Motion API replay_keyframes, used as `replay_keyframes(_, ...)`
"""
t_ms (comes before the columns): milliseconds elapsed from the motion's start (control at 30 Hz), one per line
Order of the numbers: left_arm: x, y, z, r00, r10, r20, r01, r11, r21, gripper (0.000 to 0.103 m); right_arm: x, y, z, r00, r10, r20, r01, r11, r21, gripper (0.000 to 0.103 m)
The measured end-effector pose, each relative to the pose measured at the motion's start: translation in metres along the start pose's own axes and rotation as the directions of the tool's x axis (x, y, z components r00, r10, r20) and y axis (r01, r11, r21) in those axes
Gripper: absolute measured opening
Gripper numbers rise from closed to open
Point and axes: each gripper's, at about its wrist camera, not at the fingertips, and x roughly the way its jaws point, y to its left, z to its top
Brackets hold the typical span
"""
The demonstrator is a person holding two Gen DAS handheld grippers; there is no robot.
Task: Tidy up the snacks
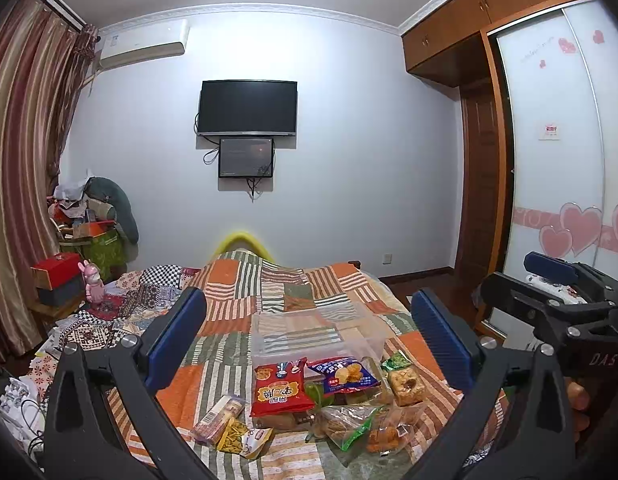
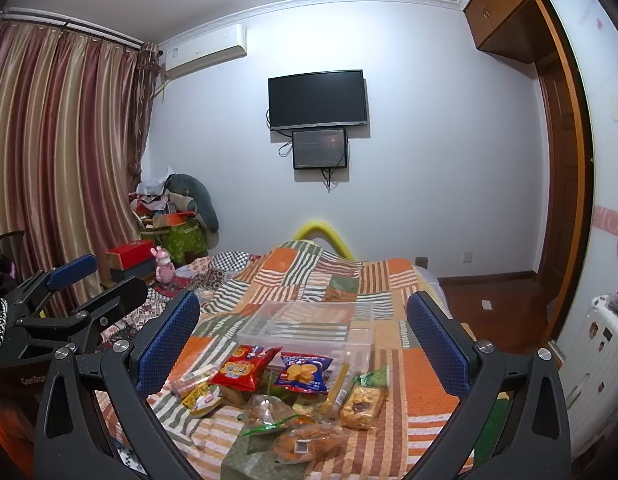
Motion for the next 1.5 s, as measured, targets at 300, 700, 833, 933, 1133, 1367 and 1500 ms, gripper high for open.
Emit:
replay_keyframes(300,0.0,0.001,0.0,1.0,-0.002,-0.002,0.002,1.0,-0.006,0.103,0.0,-0.001,0.001,1.0,-0.001,0.002,0.001,1.0,0.004,0.103)
replay_keyframes(700,0.002,0.002,0.001,1.0,0.0,-0.004,0.0,1.0,-0.008,0.103,0.003,-0.003,-0.003,1.0,-0.005,0.006,0.005,1.0,0.008,0.103)
replay_keyframes(833,0.004,0.005,0.0,1.0,-0.009,-0.01,0.009,1.0,-0.015,0.103,0.006,-0.003,-0.004,1.0,-0.004,0.004,0.004,1.0,0.011,0.103)
replay_keyframes(933,0.008,0.007,-0.001,1.0,-0.011,-0.021,0.011,1.0,-0.021,0.103,0.009,-0.004,-0.006,1.0,-0.007,0.0,0.007,1.0,0.013,0.103)
replay_keyframes(1133,0.023,0.015,-0.008,0.997,-0.03,-0.066,0.027,0.999,-0.045,0.103,0.021,-0.008,-0.013,1.0,-0.02,-0.024,0.02,1.0,0.021,0.103)
replay_keyframes(1367,0.049,0.029,-0.023,0.991,-0.012,-0.132,0.007,0.999,-0.037,0.09,0.045,-0.021,-0.027,0.994,-0.06,-0.092,0.062,0.998,0.018,0.103)
replay_keyframes(1500,0.074,0.046,-0.039,0.979,0.001,-0.206,-0.008,0.999,-0.033,0.083,0.062,-0.033,-0.041,0.985,-0.072,-0.156,0.076,0.997,0.02,0.096)
